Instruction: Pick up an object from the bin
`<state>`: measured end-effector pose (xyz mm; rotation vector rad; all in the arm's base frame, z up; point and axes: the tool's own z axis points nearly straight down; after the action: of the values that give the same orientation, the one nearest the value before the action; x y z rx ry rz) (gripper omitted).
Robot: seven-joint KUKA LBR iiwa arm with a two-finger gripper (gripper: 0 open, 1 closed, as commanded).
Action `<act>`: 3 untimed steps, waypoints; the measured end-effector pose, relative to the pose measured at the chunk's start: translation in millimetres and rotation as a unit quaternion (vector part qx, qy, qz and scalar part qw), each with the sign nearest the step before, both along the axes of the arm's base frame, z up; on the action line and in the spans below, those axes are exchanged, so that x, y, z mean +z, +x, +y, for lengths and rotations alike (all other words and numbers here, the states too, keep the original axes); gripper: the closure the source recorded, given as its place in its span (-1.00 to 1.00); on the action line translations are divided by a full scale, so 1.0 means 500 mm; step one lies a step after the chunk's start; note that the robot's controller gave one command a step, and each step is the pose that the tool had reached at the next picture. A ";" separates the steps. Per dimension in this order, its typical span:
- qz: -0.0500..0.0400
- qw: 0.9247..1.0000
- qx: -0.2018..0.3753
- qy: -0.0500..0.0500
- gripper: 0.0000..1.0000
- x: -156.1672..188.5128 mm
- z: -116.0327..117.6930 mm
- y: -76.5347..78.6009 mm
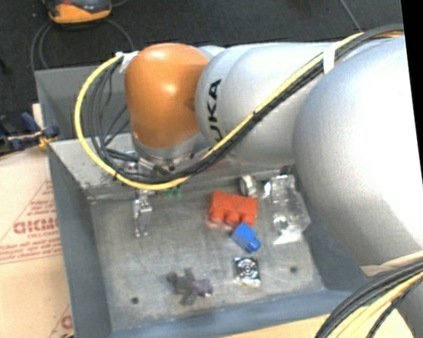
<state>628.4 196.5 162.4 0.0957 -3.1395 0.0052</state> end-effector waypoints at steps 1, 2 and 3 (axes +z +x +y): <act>-0.001 1.000 0.001 0.000 -1.00 -0.043 -0.183 0.025; 0.000 0.995 0.102 0.000 -1.00 -0.141 -0.393 0.037; -0.008 0.997 0.076 0.003 -1.00 -0.167 -0.493 0.027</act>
Offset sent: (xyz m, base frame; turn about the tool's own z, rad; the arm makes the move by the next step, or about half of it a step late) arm 0.0109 -0.0843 -0.0213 -0.0104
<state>642.1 -50.1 78.8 0.3363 -3.1402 -0.0032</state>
